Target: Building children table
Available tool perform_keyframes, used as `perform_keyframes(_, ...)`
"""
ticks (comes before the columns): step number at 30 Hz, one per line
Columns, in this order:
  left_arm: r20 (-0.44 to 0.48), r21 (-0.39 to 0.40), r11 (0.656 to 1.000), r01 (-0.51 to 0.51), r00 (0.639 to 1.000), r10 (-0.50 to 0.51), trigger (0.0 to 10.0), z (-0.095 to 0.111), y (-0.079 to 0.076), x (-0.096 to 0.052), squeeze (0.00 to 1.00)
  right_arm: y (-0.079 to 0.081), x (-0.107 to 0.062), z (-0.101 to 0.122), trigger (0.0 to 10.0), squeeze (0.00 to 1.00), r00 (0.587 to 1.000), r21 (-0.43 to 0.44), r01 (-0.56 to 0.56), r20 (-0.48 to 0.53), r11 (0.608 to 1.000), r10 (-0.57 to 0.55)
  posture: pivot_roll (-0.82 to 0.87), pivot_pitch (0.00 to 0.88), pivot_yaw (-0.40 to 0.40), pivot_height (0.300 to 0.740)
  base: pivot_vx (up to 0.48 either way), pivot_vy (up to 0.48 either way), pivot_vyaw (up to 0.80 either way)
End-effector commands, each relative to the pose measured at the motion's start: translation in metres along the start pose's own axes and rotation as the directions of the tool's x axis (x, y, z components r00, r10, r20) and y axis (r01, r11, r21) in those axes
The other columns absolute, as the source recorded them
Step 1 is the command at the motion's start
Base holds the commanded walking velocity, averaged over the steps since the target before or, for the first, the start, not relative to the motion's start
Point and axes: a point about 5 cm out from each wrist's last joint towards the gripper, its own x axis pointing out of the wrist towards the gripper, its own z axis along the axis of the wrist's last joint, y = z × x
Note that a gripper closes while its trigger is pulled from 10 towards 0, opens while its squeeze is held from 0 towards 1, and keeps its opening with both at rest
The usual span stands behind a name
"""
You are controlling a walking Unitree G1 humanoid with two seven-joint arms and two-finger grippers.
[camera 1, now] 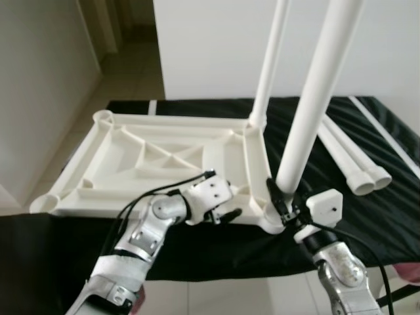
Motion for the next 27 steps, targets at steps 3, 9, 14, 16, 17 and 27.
perform_keyframes(3,-0.01,0.013,0.997,-0.08,0.997,0.08,10.0,0.0013,0.008,-0.0018,0.0,-0.0068,-0.0212,-0.0435,10.0,0.0,0.971,0.062,0.069,-0.232,0.996,-0.053,0.02,0.007,0.018,0.74,0.0,0.0,0.0)
perform_keyframes(9,-0.016,0.014,0.996,-0.088,0.996,0.088,10.0,0.0012,0.0103,-0.0039,0.0,-0.0133,-0.0254,-0.0437,10.0,0.0,0.971,0.256,0.187,-0.195,0.948,-0.139,0.03,0.012,0.021,0.74,0.0,0.0,0.0)
perform_keyframes(14,-0.018,0.015,0.996,-0.091,0.996,0.092,10.0,0.0007,0.0113,-0.005,0.0,-0.0137,-0.0295,-0.0447,10.0,0.0,0.967,0.284,0.213,-0.195,0.935,-0.161,0.03,0.013,0.023,0.74,0.0,0.0,0.0)
perform_keyframes(16,-0.019,0.015,0.996,-0.092,0.996,0.092,10.0,0.0006,0.0115,-0.005,0.0,-0.0131,-0.0301,-0.0446,10.0,0.0,0.969,0.286,0.21,-0.191,0.935,-0.159,0.03,0.013,0.023,0.74,0.0,0.0,0.0)
perform_keyframes(17,-0.019,0.015,0.996,-0.092,0.996,0.092,10.0,0.0008,0.0116,-0.0048,0.0,-0.0121,-0.0302,-0.0448,10.0,0.0,0.97,0.27,0.198,-0.19,0.942,-0.15,0.03,0.014,0.026,0.74,0.0,0.0,0.0)
perform_keyframes(27,-0.017,0.015,0.996,-0.092,0.996,0.092,10.0,0.0015,0.0132,-0.0042,0.0,-0.0133,-0.0208,-0.0485,10.0,0.0,0.965,0.086,0.101,-0.249,0.991,-0.077,0.02,0.015,0.025,0.74,0.0,0.0,0.0)
